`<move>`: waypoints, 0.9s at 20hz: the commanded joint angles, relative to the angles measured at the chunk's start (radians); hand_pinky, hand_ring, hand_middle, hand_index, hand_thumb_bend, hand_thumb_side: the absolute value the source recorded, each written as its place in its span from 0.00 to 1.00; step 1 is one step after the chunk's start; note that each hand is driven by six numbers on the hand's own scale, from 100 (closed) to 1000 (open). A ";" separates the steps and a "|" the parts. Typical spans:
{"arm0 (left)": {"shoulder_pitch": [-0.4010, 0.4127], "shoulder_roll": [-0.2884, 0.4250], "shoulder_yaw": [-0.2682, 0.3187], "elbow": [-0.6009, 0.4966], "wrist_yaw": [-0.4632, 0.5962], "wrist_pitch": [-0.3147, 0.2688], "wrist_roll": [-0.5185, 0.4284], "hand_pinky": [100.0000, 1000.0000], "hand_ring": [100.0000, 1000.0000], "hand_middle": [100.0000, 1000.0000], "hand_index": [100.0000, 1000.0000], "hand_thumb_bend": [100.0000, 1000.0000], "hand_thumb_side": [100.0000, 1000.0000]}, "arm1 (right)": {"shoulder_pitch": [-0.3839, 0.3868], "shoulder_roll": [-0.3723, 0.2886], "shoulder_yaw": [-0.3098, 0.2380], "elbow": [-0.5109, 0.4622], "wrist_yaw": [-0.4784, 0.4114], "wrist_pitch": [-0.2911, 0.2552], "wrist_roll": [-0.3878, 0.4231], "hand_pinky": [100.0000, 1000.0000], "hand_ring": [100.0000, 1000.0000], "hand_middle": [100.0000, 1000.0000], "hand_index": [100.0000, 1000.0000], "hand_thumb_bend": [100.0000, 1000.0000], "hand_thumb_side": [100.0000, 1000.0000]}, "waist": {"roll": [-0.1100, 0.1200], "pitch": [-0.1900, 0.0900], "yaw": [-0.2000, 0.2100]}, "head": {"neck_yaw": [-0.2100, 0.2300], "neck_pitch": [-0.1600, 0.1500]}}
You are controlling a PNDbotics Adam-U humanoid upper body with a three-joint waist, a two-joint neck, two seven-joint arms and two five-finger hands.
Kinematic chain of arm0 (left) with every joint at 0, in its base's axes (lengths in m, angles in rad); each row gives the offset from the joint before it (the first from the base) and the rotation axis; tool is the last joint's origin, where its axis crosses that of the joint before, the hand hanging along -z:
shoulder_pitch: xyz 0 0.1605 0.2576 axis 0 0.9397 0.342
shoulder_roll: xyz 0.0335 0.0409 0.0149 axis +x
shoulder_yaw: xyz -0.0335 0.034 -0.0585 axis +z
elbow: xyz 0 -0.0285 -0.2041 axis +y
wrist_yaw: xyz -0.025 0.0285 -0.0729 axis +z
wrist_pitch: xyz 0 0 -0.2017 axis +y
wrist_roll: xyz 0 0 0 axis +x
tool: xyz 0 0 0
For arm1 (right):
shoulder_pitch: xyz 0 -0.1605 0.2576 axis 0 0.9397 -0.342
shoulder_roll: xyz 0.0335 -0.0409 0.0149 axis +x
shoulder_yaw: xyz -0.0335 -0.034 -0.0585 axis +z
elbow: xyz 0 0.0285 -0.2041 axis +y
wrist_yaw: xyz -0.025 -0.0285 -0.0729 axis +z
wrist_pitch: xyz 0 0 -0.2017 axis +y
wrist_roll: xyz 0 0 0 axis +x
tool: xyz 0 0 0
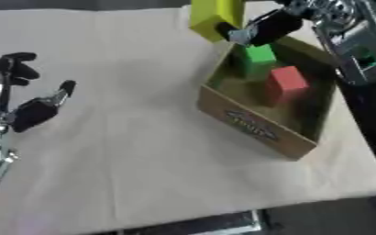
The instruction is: Pick up the objects with one hand, pass them to the other hand, and then place them into the box on the other side of the table.
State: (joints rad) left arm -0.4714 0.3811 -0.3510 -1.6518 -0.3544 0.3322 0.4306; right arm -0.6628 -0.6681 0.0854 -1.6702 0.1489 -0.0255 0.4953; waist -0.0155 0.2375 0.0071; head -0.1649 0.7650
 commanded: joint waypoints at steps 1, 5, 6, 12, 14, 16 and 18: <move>0.012 0.080 0.032 -0.059 0.017 0.027 0.002 0.63 0.59 0.44 0.75 0.49 0.21 | 0.013 -0.047 -0.037 -0.006 0.017 0.006 -0.021 0.88 0.53 0.32 0.44 0.00 0.00 | 0.014 -0.030 -0.002 | -0.013 0.005; 0.050 0.141 0.070 -0.123 0.036 0.057 0.017 0.64 0.59 0.45 0.75 0.49 0.21 | 0.052 -0.054 -0.060 0.013 0.040 0.011 -0.042 0.88 0.53 0.33 0.45 0.00 0.00 | 0.017 -0.028 0.000 | -0.024 0.001; 0.062 0.156 0.081 -0.140 0.040 0.065 0.022 0.64 0.59 0.45 0.75 0.48 0.21 | 0.061 -0.055 -0.065 0.018 0.046 0.013 -0.048 0.88 0.53 0.32 0.45 0.00 0.00 | 0.017 -0.027 0.000 | -0.027 0.000; 0.142 0.225 0.145 -0.221 0.075 0.097 0.070 0.64 0.59 0.44 0.74 0.45 0.22 | 0.108 -0.061 -0.087 0.049 0.083 0.011 -0.070 0.87 0.53 0.33 0.45 0.00 0.00 | 0.020 -0.022 0.001 | -0.041 -0.004; 0.161 0.235 0.163 -0.242 0.086 0.099 0.093 0.64 0.59 0.44 0.74 0.45 0.23 | 0.122 -0.062 -0.093 0.062 0.099 0.010 -0.077 0.87 0.53 0.33 0.45 0.00 0.00 | 0.020 -0.020 0.002 | -0.043 -0.005; 0.172 0.238 0.177 -0.258 0.092 0.099 0.114 0.64 0.59 0.44 0.74 0.44 0.23 | 0.136 -0.063 -0.097 0.077 0.114 0.007 -0.082 0.87 0.54 0.33 0.45 0.00 0.00 | 0.020 -0.020 0.003 | -0.045 -0.006; 0.177 0.236 0.188 -0.271 0.093 0.097 0.131 0.64 0.59 0.44 0.74 0.44 0.23 | 0.151 -0.064 -0.101 0.092 0.127 0.003 -0.086 0.87 0.54 0.33 0.45 0.00 0.00 | 0.020 -0.019 0.004 | -0.047 -0.007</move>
State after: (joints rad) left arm -0.2896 0.5844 -0.1843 -1.8963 -0.2663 0.4301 0.5474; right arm -0.5026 -0.6918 0.0011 -1.5784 0.2643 -0.0201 0.4159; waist -0.0084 0.2375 0.0102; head -0.2074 0.7639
